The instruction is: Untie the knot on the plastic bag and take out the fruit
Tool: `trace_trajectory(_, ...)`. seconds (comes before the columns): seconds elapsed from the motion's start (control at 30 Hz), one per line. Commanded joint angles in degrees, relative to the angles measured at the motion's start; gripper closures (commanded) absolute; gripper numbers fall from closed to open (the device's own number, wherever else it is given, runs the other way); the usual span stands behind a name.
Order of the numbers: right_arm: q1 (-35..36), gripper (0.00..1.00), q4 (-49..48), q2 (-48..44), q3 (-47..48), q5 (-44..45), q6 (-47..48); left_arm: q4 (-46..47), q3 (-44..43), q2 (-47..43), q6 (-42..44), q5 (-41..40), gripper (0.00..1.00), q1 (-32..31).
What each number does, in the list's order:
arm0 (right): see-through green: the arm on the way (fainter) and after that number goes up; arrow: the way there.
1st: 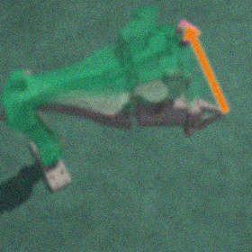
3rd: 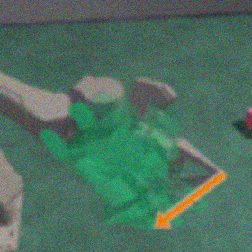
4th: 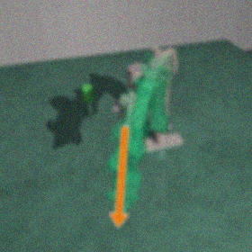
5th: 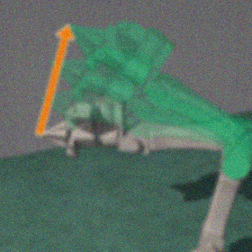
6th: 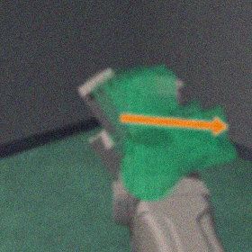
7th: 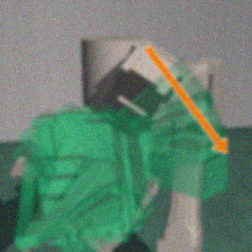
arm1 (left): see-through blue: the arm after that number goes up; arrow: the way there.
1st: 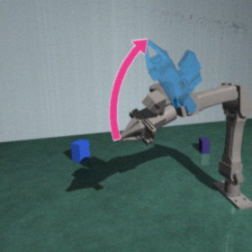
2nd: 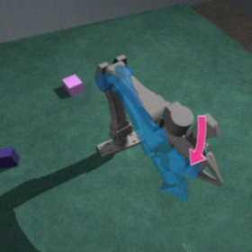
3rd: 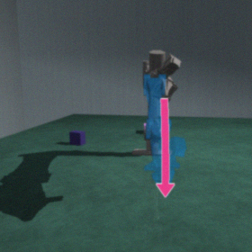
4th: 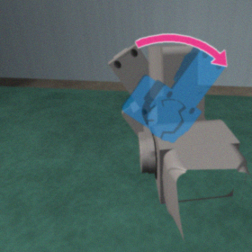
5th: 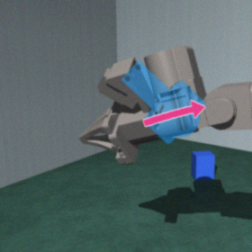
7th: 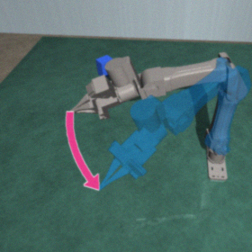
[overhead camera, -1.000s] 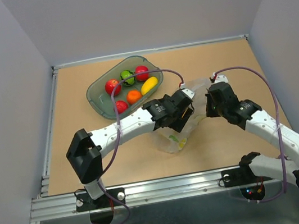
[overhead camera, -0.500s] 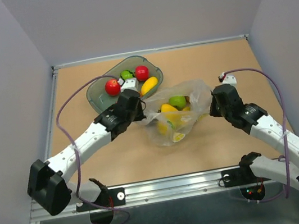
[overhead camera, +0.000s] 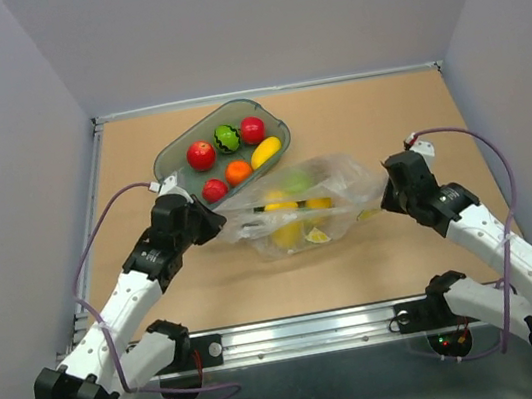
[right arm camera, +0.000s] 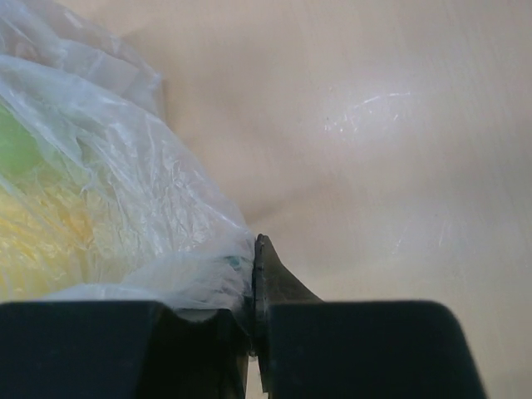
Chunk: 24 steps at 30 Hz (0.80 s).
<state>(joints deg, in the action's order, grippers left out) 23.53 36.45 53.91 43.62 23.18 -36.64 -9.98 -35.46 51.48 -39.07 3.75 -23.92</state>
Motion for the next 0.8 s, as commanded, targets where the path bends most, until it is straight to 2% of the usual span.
trace_trajectory(0.0, -0.9, 0.78, 2.4, -0.8, 3.0, -5.8, 6.1, 0.3, -2.1, 0.4, 1.8, 4.8, 1.0, 0.2)
trace_trajectory(0.07, -0.9, 0.59, 2.4, -0.6, 5.8, -10.7, 9.5, 0.3, -4.8, 1.1, 2.9, 5.5, 1.0, -1.6)
trace_trajectory(0.1, -0.9, 0.4, 2.3, -0.2, 9.1, -16.1, 11.1, 0.3, -5.7, 1.7, 3.8, 5.4, 1.0, -2.5)
trace_trajectory(0.17, -1.0, 0.18, 3.8, 1.2, 13.7, -19.0, 15.3, -0.3, -8.8, 3.2, 4.6, 5.2, 1.0, -5.6)
trace_trajectory(0.2, -0.9, 0.05, 6.3, 2.9, 19.0, -21.4, 18.2, -0.7, -9.8, 3.8, 5.2, 4.5, 1.0, -7.1)
trace_trajectory(0.23, -0.9, 0.01, 7.5, 3.6, 21.4, -22.3, 19.5, -1.4, -11.6, 4.3, 5.5, 4.2, 1.0, -7.7)
trace_trajectory(0.43, -0.8, 0.0, 13.7, 8.4, 37.4, -33.1, 32.6, -3.7, -17.0, 7.8, 7.7, 1.3, 1.0, -10.9)
trace_trajectory(0.5, -0.3, 0.0, 15.3, 10.5, 39.4, -34.9, 34.9, -4.2, -17.8, 8.5, 8.1, 0.6, 1.0, -11.4)
trace_trajectory(0.63, 3.7, 0.0, 13.7, 15.3, 39.8, -33.0, 40.1, -5.3, -18.4, 9.2, 9.0, 1.0, 1.0, -12.7)
trace_trajectory(0.67, 6.8, 0.0, 12.5, 17.1, 39.0, -31.7, 40.8, -5.5, -18.2, 9.3, 9.0, 0.9, 1.0, -13.0)
trace_trajectory(0.77, 12.0, 0.0, 10.5, 20.1, 37.5, -24.2, 42.8, -5.8, -17.2, 8.8, 8.8, 0.9, 1.0, -14.0)
